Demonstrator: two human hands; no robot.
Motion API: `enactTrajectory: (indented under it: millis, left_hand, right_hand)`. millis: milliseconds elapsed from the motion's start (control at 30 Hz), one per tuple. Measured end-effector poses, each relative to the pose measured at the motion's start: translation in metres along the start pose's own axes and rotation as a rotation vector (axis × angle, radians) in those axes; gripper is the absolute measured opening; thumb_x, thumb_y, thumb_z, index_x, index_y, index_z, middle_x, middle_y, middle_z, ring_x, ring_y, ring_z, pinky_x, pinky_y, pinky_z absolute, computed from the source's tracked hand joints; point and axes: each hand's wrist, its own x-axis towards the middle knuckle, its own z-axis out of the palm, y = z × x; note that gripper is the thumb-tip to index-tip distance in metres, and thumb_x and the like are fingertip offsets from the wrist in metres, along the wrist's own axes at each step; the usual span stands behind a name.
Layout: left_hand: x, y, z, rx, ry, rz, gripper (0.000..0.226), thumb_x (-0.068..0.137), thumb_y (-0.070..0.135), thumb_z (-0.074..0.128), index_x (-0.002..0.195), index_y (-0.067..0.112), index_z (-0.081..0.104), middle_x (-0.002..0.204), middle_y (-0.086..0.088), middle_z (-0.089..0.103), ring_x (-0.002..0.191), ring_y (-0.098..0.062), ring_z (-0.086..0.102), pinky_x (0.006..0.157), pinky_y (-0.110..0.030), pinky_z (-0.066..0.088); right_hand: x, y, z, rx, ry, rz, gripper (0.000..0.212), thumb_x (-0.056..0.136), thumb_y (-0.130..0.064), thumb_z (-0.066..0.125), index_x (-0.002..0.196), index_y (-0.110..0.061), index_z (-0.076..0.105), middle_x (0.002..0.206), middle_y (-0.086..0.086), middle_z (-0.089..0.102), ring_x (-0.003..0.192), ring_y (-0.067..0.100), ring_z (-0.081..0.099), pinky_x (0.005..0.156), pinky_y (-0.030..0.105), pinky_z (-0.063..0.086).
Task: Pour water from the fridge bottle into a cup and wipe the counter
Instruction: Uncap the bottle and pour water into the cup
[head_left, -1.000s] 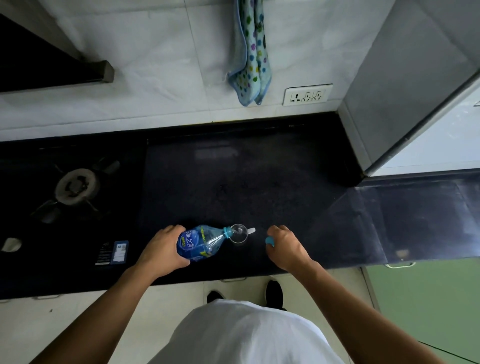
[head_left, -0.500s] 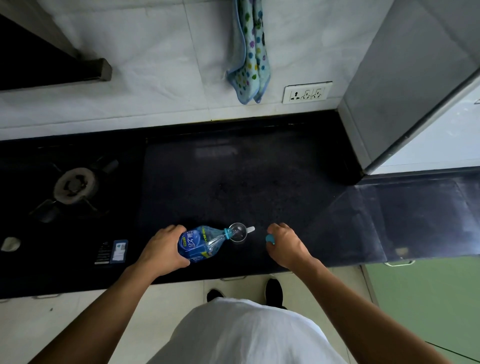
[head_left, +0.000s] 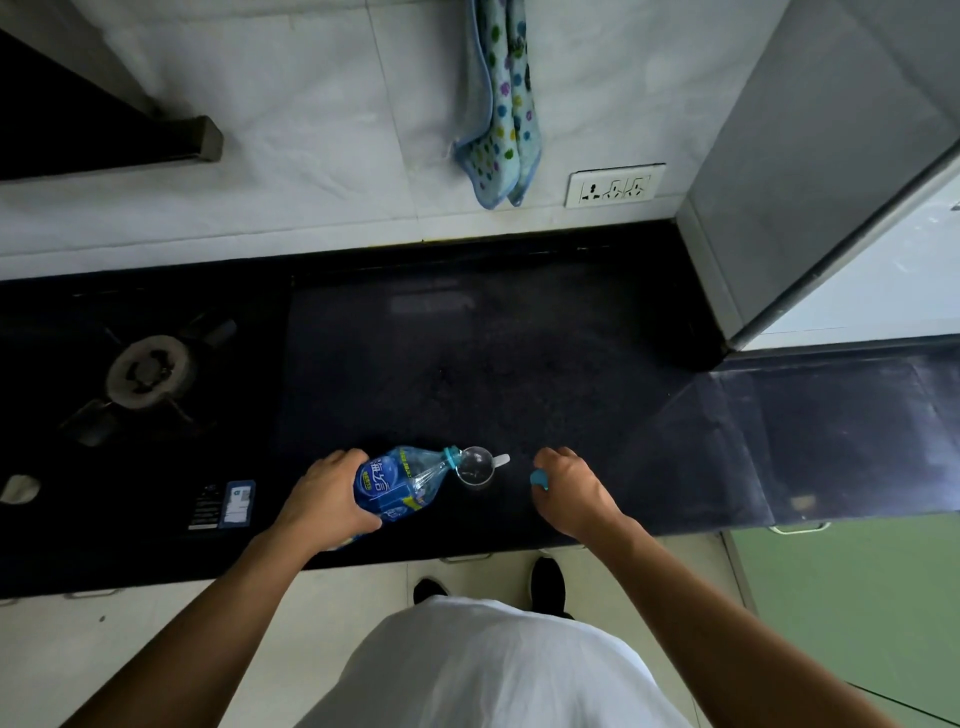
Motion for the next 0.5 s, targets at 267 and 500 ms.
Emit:
enactTrajectory:
  millis: [267,500]
  left_hand:
    - [-0.0015,0.001,0.0017,0.001,-0.013,-0.032,0.067,0.051,0.036,0.088,0.107,0.024,0.054,0.105,0.004,0.055,0.097,-0.019,0.057,0.082,-0.037,0.054]
    - [-0.0042,-0.0012,0.0037,-0.076,0.006,-0.05,0.062,0.051,0.034,0.09,0.101,0.026,0.053,0.101,0.005,0.052,0.095,-0.018,0.056,0.08,-0.036,0.053]
  right_hand:
    - [-0.0013,-0.0006,0.0,0.004,-0.015,0.017,0.032,0.096,-0.019,0.059,0.127,-0.014,0.056,0.121,0.008,0.055,0.098,0.024,0.061,0.082,0.033,0.056]
    - [-0.0013,-0.0021,-0.0007,0.005,-0.016,0.011,0.031,0.095,-0.019,0.059,0.126,-0.014,0.057,0.121,0.008,0.055,0.098,0.024,0.061,0.081,0.032,0.055]
